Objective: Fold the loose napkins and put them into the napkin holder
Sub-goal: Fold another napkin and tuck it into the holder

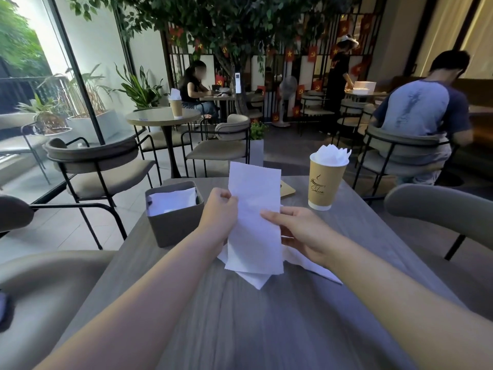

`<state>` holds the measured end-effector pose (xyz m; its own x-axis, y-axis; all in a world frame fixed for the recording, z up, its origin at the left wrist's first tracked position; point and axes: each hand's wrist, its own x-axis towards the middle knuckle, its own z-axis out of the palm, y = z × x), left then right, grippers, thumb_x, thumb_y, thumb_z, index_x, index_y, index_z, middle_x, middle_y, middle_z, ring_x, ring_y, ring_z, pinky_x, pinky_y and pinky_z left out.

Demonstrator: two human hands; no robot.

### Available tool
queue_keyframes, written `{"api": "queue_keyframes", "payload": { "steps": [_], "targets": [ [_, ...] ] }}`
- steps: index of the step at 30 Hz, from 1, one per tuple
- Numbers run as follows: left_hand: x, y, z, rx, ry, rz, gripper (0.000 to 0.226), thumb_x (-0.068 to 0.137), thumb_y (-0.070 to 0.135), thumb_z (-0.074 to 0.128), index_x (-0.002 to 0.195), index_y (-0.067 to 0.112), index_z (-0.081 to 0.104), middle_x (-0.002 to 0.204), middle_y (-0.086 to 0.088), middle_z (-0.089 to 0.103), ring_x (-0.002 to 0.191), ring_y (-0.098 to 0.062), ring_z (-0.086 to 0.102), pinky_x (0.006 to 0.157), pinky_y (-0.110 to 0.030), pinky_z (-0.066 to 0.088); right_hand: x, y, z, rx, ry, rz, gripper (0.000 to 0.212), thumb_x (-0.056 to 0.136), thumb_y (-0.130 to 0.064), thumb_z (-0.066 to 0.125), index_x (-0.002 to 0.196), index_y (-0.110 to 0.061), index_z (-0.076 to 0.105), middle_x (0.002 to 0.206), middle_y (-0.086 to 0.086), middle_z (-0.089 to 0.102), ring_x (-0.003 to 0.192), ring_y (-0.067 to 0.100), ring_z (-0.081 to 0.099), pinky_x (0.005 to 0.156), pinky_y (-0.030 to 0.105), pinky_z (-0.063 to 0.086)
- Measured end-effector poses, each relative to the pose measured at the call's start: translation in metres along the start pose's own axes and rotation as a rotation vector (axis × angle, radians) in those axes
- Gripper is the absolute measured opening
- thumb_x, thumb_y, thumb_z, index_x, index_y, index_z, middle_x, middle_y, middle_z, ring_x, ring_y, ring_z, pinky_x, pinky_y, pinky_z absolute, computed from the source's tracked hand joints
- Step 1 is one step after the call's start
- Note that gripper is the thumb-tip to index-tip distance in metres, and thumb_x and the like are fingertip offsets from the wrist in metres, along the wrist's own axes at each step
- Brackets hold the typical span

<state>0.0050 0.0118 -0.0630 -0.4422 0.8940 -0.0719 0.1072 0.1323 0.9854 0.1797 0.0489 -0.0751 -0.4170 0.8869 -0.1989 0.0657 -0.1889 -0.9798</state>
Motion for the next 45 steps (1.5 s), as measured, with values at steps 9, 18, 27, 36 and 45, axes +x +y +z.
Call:
{"api": "queue_keyframes", "payload": {
  "steps": [9,18,27,36,45],
  "targets": [
    [0.0,-0.007,-0.015,-0.149,-0.409,-0.192,0.018,0.092,0.015,0.071,0.105,0.005,0.065,0.106,-0.02,0.069,0.091,-0.026,0.067,0.094,-0.041,0.058,0.0,-0.007,-0.02,-0.152,-0.038,-0.017,0.018,0.095,-0.016,0.071,0.108,-0.006,0.077,0.1,0.006,0.081,0.088,0.017,0.072,0.085,0.031,0.057],
    [-0.007,-0.013,-0.019,-0.248,-0.415,-0.195,0.019,0.091,0.002,0.071,0.106,0.005,0.058,0.117,-0.022,0.073,0.095,-0.026,0.074,0.079,-0.033,0.063,-0.003,-0.006,-0.03,-0.114,0.001,-0.052,0.02,0.095,-0.02,0.071,0.11,-0.009,0.078,0.11,0.01,0.08,0.101,0.025,0.074,0.1,0.043,0.054],
    [-0.011,-0.011,-0.021,-0.346,-0.395,-0.046,0.012,0.098,0.001,0.059,0.092,0.005,0.067,0.094,-0.016,0.07,0.091,-0.027,0.064,0.106,-0.047,0.046,-0.006,-0.006,-0.029,-0.039,-0.013,-0.216,0.028,0.102,0.0,0.054,0.104,-0.012,0.079,0.102,0.002,0.082,0.09,0.013,0.076,0.078,0.026,0.061],
    [-0.016,-0.007,-0.021,-0.072,-0.293,0.141,0.041,0.097,-0.007,0.036,0.07,0.01,0.062,0.059,-0.005,0.046,0.05,-0.018,0.04,0.05,-0.025,0.035,-0.013,-0.012,-0.024,0.046,-0.035,-0.178,0.038,0.101,-0.012,0.043,0.083,-0.016,0.077,0.098,0.006,0.068,0.086,0.024,0.057,0.075,0.033,0.047],
    [-0.011,-0.005,-0.03,0.083,-0.099,0.305,0.042,0.1,0.008,0.035,0.075,0.022,0.065,0.071,-0.008,0.049,0.064,-0.023,0.043,0.061,-0.033,0.035,0.002,0.0,-0.012,-0.362,0.028,-0.367,0.009,0.092,-0.023,0.075,0.097,-0.027,0.082,0.097,-0.013,0.076,0.088,0.008,0.065,0.077,0.016,0.049]
  ]
}}
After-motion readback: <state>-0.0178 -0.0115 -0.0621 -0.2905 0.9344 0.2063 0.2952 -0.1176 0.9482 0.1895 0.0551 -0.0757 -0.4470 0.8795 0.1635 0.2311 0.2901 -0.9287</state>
